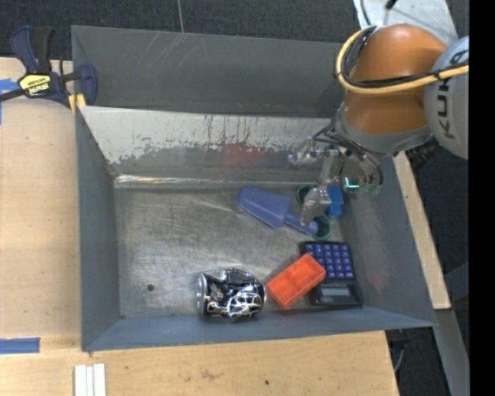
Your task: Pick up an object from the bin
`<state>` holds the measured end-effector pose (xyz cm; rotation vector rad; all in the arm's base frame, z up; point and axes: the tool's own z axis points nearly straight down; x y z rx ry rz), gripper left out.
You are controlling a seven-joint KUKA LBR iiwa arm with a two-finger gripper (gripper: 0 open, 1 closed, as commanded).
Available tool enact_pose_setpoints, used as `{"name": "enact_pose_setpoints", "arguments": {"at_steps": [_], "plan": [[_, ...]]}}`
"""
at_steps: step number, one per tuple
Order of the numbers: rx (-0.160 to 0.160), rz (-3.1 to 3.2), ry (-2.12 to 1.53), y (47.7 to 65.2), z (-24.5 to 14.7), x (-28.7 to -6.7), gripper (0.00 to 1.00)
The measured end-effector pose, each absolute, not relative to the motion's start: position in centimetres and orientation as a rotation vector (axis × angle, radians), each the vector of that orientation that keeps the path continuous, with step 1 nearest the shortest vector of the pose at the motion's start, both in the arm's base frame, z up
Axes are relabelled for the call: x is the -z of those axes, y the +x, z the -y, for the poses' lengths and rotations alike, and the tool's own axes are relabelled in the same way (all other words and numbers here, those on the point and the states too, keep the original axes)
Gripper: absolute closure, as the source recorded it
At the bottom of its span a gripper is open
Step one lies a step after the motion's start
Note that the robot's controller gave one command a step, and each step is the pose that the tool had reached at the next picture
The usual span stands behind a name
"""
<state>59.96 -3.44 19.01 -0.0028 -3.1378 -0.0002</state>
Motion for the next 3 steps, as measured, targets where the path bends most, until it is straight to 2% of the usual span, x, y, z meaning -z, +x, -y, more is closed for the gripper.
{"name": "enact_pose_setpoints", "arguments": {"at_steps": [1,2,3], "plan": [[-0.001,3.146,-0.002,60.1,3.4,-19.4,0.00],[-0.001,3.146,0.233,60.5,4.5,-17.2,0.00],[-0.002,3.098,0.546,60.4,5.1,-12.8,0.00]]}}
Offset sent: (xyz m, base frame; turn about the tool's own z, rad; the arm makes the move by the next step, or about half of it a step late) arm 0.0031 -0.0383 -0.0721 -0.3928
